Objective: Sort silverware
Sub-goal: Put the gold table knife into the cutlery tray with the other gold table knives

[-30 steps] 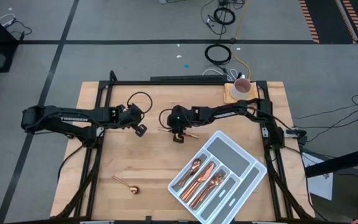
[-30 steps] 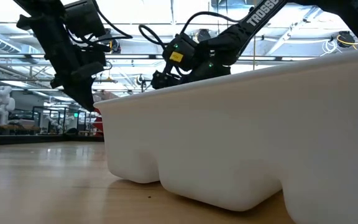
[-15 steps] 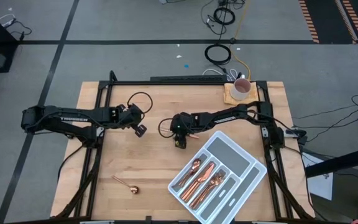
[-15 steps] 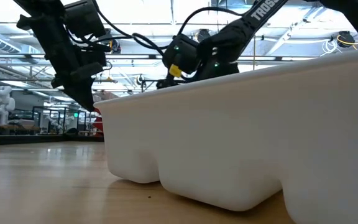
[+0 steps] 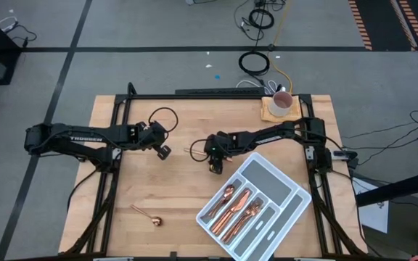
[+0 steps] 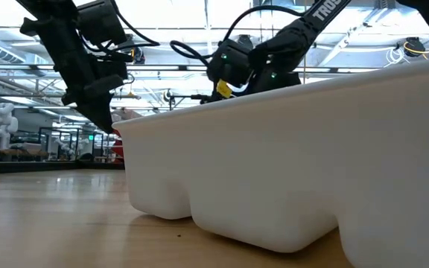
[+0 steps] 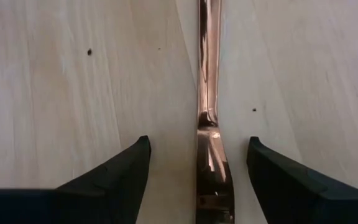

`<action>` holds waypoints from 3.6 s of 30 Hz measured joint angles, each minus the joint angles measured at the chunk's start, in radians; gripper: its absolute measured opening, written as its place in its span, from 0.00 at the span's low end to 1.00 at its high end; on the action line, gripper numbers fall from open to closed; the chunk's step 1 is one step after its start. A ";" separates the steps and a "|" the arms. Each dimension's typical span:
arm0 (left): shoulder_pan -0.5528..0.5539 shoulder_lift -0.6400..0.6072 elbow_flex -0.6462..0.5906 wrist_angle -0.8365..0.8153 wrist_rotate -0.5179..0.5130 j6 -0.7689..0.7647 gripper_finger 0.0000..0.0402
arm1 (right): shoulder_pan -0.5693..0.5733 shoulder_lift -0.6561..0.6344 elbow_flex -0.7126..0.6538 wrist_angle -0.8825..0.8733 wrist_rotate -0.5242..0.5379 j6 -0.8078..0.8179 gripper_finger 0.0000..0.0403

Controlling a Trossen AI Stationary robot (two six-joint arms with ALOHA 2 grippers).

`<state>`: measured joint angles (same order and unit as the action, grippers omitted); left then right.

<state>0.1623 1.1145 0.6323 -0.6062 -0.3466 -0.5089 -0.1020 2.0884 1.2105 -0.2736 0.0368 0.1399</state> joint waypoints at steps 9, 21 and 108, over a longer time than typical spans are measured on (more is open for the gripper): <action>0.000 0.000 0.000 0.000 0.001 0.000 0.05 | 0.014 -0.005 -0.045 0.068 0.044 0.056 0.61; 0.000 0.000 0.000 -0.001 0.001 -0.001 0.05 | 0.020 -0.007 -0.083 0.142 0.110 0.120 0.21; 0.176 0.510 0.052 0.556 0.464 0.671 0.00 | 0.013 -0.281 0.152 -0.412 0.251 -0.152 0.00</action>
<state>0.3382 1.6247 0.6848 -0.0500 0.1178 0.1623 -0.0894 1.8076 1.3624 -0.6853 0.2874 -0.0120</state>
